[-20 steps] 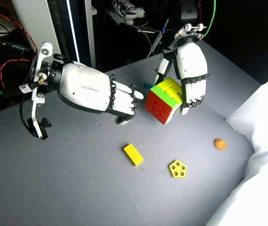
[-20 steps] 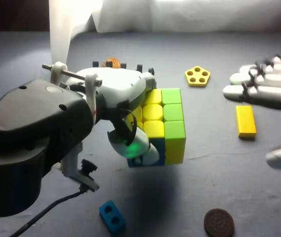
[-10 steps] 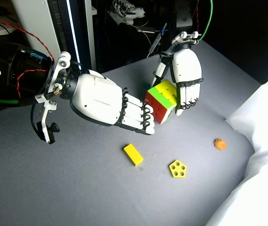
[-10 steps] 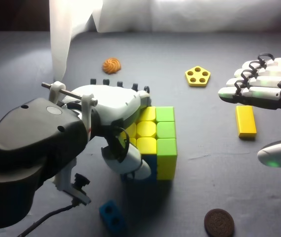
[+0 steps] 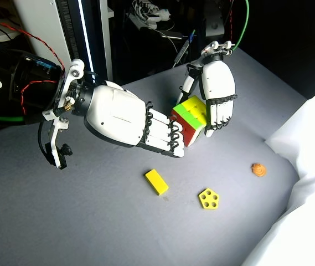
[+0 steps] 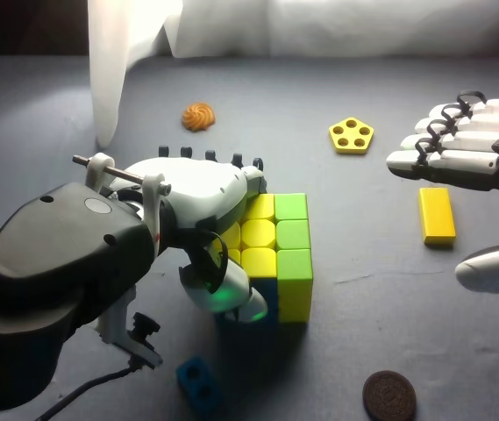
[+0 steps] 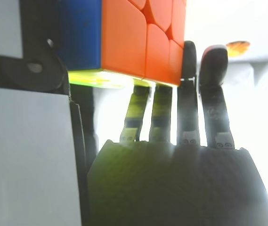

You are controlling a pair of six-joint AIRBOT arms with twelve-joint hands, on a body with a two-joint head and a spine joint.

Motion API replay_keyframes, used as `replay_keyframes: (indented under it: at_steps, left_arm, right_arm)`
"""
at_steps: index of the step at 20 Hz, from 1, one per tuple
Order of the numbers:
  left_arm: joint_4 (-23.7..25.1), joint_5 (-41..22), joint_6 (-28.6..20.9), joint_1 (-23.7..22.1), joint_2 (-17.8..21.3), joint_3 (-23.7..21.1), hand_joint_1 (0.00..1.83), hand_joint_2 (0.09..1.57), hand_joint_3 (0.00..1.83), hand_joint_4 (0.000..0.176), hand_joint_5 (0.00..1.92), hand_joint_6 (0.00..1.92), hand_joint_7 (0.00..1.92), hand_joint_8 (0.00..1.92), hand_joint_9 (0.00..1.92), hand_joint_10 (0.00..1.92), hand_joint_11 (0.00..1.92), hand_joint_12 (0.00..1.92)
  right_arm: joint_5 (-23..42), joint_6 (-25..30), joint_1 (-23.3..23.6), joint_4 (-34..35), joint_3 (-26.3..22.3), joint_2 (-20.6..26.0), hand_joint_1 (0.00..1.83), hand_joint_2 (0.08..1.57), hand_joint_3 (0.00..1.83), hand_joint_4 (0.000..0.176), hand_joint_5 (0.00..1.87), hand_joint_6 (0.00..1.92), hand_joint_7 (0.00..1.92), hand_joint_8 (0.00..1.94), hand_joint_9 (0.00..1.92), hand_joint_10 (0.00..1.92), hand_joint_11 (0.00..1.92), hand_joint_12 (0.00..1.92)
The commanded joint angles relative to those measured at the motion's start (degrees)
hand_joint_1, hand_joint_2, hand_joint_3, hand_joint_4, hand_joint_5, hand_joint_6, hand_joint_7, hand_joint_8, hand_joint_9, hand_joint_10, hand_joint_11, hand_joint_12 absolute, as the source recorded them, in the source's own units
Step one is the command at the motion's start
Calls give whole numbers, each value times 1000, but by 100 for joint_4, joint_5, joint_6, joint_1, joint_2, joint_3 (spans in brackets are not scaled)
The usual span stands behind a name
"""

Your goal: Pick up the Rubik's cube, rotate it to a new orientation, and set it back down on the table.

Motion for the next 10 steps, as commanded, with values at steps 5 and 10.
replay_keyframes:
  at_steps: [5, 10]
  left_arm:
    - [332, -166, -40, -3, -13, 24, 1101, 1200, 0, 0, 799, 1286, 390, 1717, 368, 1855, 318, 1921]
    - [395, -181, -112, 9, -11, 23, 943, 1108, 0, 0, 308, 1191, 322, 1389, 338, 1545, 298, 1725]
  right_arm:
    - [564, 14, 114, 88, -26, 12, 0, 1192, 1, 0, 0, 0, 0, 0, 0, 0, 0, 0]
    - [570, 14, 117, 85, -29, 12, 0, 1199, 4, 0, 0, 0, 0, 0, 0, 0, 0, 0]
